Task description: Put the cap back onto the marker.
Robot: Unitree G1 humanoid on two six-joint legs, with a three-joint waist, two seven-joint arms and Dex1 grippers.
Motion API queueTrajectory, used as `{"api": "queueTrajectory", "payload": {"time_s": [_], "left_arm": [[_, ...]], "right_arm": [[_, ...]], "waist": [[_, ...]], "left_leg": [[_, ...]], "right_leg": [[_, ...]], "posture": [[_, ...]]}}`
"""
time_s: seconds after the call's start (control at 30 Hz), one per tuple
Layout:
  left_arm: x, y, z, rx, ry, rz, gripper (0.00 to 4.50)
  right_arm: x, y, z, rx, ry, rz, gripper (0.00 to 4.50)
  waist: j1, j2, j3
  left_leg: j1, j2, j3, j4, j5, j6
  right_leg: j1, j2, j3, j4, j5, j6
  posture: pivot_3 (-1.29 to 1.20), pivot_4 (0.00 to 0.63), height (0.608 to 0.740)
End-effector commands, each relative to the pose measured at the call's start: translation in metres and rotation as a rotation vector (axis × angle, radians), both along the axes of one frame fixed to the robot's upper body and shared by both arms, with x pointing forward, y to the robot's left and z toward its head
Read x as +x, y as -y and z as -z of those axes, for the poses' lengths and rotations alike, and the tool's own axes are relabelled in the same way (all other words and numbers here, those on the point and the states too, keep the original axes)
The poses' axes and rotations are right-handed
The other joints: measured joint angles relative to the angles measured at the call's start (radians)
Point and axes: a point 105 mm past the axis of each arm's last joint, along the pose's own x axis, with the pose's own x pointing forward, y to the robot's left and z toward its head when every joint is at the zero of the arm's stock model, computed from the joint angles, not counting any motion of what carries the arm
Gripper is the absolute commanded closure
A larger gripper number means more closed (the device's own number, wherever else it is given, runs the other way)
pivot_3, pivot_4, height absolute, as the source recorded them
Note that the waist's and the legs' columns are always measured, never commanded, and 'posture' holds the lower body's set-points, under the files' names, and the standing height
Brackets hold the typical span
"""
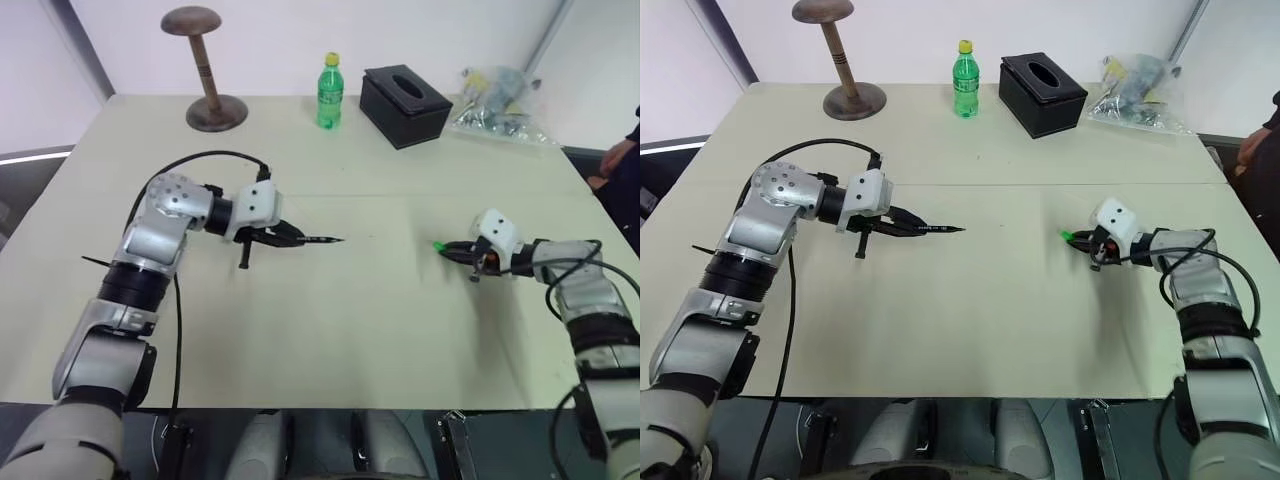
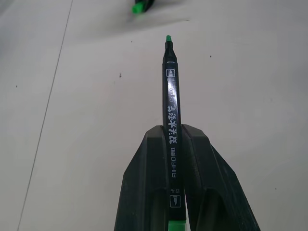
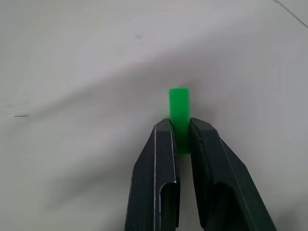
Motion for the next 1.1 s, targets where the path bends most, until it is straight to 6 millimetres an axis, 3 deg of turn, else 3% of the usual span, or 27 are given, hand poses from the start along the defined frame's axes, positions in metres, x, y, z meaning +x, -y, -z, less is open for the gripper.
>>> {"api": "queueTrajectory", "payload": {"time_s": [0.03,0.17,0.4,0.67,1.1], "left_arm": [[0.005,0.009,-0.007,-0.013,0.046,0.032,4.5],[0.014,0.022,-0.002,0.007,0.089,0.053,4.5],[0.022,0.051,-0.001,-0.008,0.151,0.099,4.5],[0.026,0.061,0.006,0.007,0.172,0.112,4.5],[0.031,0.075,-0.001,-0.011,0.234,0.118,4.5]], "right_arm": [[-0.014,-0.018,-0.036,-0.124,0.135,-0.086,4.39],[-0.032,-0.042,-0.053,-0.187,0.195,-0.125,4.39],[-0.042,-0.067,-0.074,-0.256,0.267,-0.125,4.39],[-0.045,-0.08,-0.076,-0.258,0.267,-0.124,4.39],[-0.044,-0.102,-0.077,-0.246,0.277,-0.167,4.39]], "waist": [[0.004,0.001,0.0],[0.004,0.001,0.0],[0.003,0.0,0.0],[0.004,0.0,0.0],[0.001,0.0,0.001]], "left_leg": [[0.0,0.0,0.0,0.0,0.0,0.0],[-0.001,-0.001,0.0,0.001,0.0,0.0],[-0.001,-0.002,0.0,0.001,0.0,0.0],[-0.001,-0.002,0.0,0.001,0.0,0.0],[-0.001,-0.002,0.0,0.001,0.0,0.0]], "right_leg": [[0.0,0.0,0.0,0.0,0.0,0.0],[-0.001,-0.001,0.0,0.001,0.0,0.0],[-0.001,0.0,0.0,0.001,0.0,0.0],[-0.001,0.0,0.0,0.001,0.0,0.0],[-0.001,0.0,0.0,0.001,0.0,0.0]], "posture": [[0.0,0.15,0.74],[0.0,0.15,0.74],[0.0,0.15,0.74],[0.0,0.15,0.74],[0.0,0.15,0.74]]}}
